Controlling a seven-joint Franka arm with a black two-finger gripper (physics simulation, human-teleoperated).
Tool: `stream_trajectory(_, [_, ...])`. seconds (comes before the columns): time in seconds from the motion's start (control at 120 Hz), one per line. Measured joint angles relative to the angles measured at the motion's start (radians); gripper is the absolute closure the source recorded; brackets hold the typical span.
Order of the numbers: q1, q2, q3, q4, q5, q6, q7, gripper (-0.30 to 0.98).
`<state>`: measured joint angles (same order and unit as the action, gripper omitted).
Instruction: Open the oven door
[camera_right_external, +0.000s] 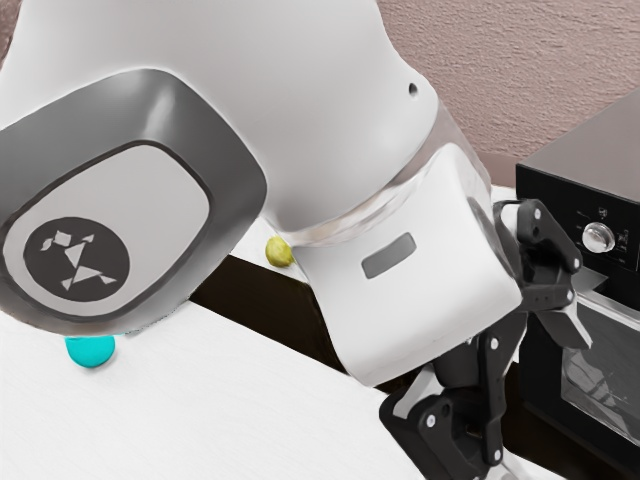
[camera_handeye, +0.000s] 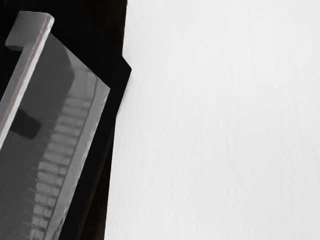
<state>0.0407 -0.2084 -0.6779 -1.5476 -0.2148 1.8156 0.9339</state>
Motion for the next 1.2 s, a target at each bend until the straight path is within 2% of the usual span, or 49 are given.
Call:
stream_trajectory(0.158, [-0.001, 0.076, -0.022, 0.014, 0.014, 0.092, 0.197, 0.0])
stream_trajectory(0.283, [0.002, 0.123, -0.025, 0.025, 0.109, 0.135, 0.266, 0.0])
stream_trajectory(0.392, [0.001, 0.14, -0.025, 0.027, 0.166, 0.155, 0.292, 0.0])
stream_trajectory(0.817, [-0.05, 0.291, -0.026, 0.066, 0.277, 0.182, 0.354, 0.0])
stream_trajectory(1.2, [-0.061, 0.372, -0.023, 0.12, 0.328, 0.183, 0.365, 0.0])
